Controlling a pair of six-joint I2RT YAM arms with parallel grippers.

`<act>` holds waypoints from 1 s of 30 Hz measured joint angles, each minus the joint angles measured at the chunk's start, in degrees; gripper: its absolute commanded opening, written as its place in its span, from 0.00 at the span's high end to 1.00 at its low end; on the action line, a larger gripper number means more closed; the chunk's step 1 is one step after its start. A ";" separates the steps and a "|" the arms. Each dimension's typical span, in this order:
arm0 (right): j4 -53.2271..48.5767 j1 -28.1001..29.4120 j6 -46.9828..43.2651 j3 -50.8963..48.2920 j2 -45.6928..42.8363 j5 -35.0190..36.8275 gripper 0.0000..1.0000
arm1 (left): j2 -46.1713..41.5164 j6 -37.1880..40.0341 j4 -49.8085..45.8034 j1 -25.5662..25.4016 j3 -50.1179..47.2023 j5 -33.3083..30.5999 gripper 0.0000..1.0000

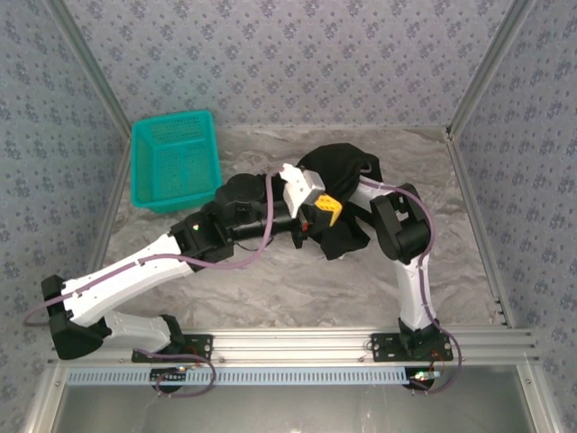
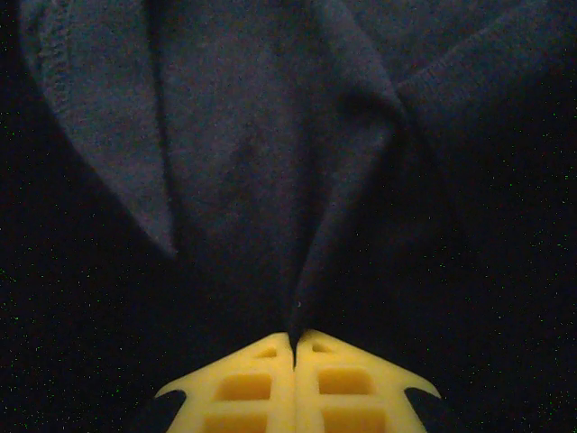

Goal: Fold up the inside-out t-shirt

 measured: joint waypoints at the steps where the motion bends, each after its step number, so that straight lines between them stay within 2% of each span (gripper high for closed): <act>1: 0.50 -0.11 -0.68 -0.81 -0.52 -0.70 1.00 | -0.42 -0.70 0.17 1.44 -0.55 -0.96 1.00; 6: 0.66 -0.35 -3.67 -7.69 -6.19 -4.85 1.00 | -3.02 -4.22 0.09 10.36 -3.39 -7.39 1.00; 10: 0.11 -0.59 -5.99 -14.12 -13.35 -7.78 1.00 | -5.38 -6.64 -0.35 19.89 -4.55 -11.47 1.00; 16: -1.55 -0.83 -9.73 -18.88 -22.47 -10.12 1.00 | -6.08 -9.11 -0.52 34.64 -4.59 -13.92 1.00; 19: -2.32 -0.85 -11.96 -19.23 -26.40 -12.20 1.00 | -4.52 -9.38 -0.72 39.74 -4.59 -14.64 1.00; 22: -2.27 -0.90 -13.92 -19.28 -30.80 -17.49 1.00 | -0.33 -9.38 -0.68 41.77 -4.46 -15.50 1.00; 30: -1.31 -0.44 -15.78 -19.28 -36.20 -34.21 1.00 | 16.68 -9.51 -1.22 40.94 -2.38 -16.02 1.00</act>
